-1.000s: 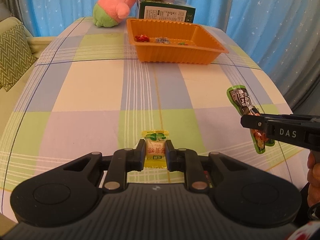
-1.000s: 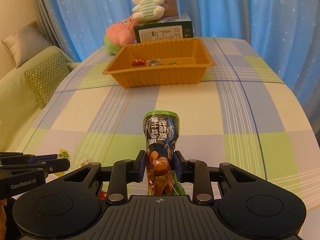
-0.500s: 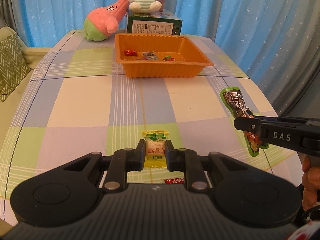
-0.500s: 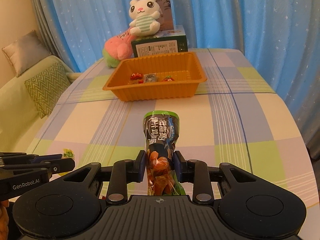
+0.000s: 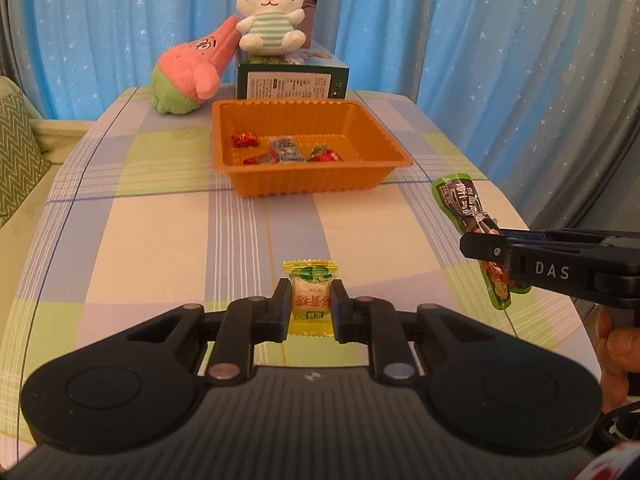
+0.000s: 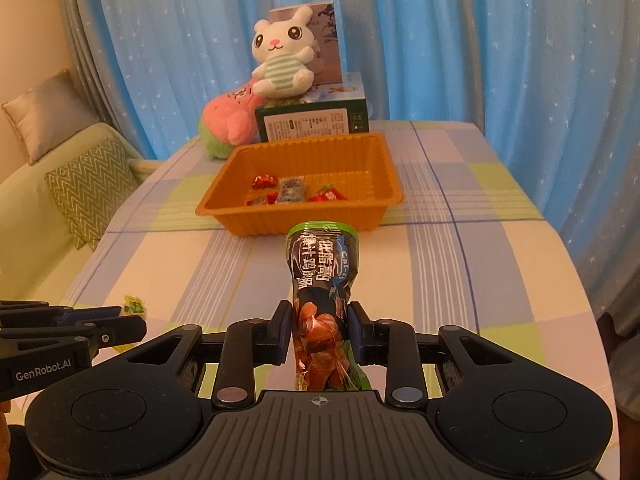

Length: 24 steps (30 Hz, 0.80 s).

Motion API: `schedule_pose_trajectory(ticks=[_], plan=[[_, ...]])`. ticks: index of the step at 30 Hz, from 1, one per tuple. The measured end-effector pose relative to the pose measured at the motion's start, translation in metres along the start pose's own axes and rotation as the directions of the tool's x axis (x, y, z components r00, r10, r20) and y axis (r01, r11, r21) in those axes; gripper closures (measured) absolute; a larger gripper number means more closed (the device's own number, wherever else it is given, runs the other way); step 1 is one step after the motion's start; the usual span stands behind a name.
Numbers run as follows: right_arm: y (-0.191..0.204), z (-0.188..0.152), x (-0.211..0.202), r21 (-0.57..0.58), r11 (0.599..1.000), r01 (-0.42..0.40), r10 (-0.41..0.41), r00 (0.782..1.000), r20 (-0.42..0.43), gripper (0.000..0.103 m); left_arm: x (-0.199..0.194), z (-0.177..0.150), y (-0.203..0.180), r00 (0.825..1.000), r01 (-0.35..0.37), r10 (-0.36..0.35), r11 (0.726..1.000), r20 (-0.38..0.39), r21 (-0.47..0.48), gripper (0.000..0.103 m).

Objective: Organize snacks
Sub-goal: 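Lift both held snacks and carry them over the orange tray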

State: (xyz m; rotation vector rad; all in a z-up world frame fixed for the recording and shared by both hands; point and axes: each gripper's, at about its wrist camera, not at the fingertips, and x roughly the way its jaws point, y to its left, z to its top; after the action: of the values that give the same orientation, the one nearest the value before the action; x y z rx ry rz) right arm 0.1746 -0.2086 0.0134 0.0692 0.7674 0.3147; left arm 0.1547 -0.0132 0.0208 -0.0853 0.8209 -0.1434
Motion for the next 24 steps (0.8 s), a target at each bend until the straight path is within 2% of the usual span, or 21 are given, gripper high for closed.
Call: schedule_pose_trajectory(ticks=[12,24], plan=[[-0.004,0.050,0.013,-0.020,1.000,-0.010,0.011,0.999,0.042,0.073,0.016,0.043,0.000,0.999,0.020,-0.020,1.000,0.027,0.012,0.085],[-0.007,0.100,0.051,-0.036,0.999,-0.021,0.022,0.999,0.042,0.073,0.049,0.083,0.014,0.999,0.035,-0.034,0.999,0.037,-0.015,0.085]])
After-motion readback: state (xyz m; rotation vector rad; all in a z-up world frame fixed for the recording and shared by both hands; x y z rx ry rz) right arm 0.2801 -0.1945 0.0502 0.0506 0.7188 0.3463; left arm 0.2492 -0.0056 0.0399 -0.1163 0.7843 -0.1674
